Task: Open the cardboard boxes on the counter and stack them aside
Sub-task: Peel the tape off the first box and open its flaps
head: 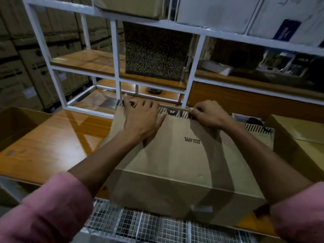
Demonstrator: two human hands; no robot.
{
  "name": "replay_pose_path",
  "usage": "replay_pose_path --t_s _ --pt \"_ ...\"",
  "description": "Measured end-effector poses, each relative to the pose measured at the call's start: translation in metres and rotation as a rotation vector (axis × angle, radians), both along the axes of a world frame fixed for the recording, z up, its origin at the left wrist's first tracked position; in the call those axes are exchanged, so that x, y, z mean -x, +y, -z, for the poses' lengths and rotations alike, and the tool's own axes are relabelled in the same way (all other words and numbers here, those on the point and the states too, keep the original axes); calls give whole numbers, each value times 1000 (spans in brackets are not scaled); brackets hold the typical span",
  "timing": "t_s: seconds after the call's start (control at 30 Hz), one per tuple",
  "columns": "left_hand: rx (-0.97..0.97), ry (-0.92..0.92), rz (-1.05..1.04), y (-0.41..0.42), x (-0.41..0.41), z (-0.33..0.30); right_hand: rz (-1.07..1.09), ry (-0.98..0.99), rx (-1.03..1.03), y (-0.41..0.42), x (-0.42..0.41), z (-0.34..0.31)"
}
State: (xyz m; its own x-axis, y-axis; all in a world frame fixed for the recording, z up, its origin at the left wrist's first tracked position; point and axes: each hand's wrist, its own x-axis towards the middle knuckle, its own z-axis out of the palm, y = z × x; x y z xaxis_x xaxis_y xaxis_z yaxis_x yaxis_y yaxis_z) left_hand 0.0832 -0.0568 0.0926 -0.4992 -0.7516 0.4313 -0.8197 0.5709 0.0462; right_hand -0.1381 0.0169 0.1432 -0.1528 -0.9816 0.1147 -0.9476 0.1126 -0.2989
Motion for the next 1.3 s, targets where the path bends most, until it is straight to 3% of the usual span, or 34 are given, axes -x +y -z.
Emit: replay_pose_path --t_s 0.07,0.2,0.37,0.5,0.63,0.73,0.87,1.0,1.13,1.3 --pt "75 30 32 19 11 -36 -19 -34 -54 18 -4 -30" --pt "14 41 100 52 16 -78 -18 -94 -296 62 -6 -69" --pt "-416 -167 215 95 15 -99 -66 -147 -507 106 1 -71" --pt "-597 -200 222 116 7 -105 -124 -238 -597 126 0 -60" --pt "-807 -309 175 137 -4 -104 -162 -143 -644 141 -7 -45" --pt "-914 -300 137 149 -3 -87 -160 -183 -724 150 -17 -26" --pt "-858 -372 134 154 5 -58 -209 -104 -699 157 -23 10" --pt "-772 -409 133 148 10 -12 -250 128 -562 160 -24 49" --pt "-703 -345 143 144 21 46 -200 68 -449 160 -27 90" --pt "-574 -439 135 140 24 88 -162 32 -277 161 -42 136"
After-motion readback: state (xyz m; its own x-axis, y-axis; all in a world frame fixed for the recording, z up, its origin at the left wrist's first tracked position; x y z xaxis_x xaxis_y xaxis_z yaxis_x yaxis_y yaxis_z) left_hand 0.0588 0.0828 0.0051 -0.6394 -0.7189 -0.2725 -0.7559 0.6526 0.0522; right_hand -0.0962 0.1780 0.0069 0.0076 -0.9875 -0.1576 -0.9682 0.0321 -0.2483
